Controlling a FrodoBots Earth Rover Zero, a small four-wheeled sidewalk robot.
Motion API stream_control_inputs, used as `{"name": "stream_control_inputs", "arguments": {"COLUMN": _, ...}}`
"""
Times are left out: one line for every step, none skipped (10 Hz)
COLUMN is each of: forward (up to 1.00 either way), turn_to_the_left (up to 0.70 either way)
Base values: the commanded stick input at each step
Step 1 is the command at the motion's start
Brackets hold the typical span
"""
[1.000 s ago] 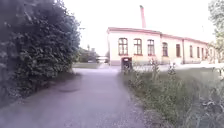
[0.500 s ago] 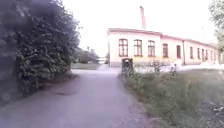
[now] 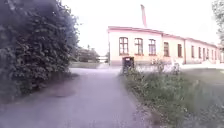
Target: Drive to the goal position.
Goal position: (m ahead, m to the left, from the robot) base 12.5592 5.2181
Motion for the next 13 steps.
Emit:
{"name": "stream_control_inputs", "arguments": {"forward": 0.44, "turn_to_the_left": 0.02}}
{"name": "stream_control_inputs", "arguments": {"forward": 0.44, "turn_to_the_left": 0.02}}
{"name": "stream_control_inputs", "arguments": {"forward": 0.44, "turn_to_the_left": 0.02}}
{"name": "stream_control_inputs", "arguments": {"forward": 0.44, "turn_to_the_left": 0.02}}
{"name": "stream_control_inputs", "arguments": {"forward": 0.44, "turn_to_the_left": 0.02}}
{"name": "stream_control_inputs", "arguments": {"forward": 0.44, "turn_to_the_left": 0.02}}
{"name": "stream_control_inputs", "arguments": {"forward": 0.44, "turn_to_the_left": 0.02}}
{"name": "stream_control_inputs", "arguments": {"forward": 0.44, "turn_to_the_left": 0.02}}
{"name": "stream_control_inputs", "arguments": {"forward": 0.44, "turn_to_the_left": 0.02}}
{"name": "stream_control_inputs", "arguments": {"forward": 0.44, "turn_to_the_left": 0.02}}
{"name": "stream_control_inputs", "arguments": {"forward": 0.44, "turn_to_the_left": 0.02}}
{"name": "stream_control_inputs", "arguments": {"forward": 0.44, "turn_to_the_left": 0.02}}
{"name": "stream_control_inputs", "arguments": {"forward": 0.44, "turn_to_the_left": 0.02}}
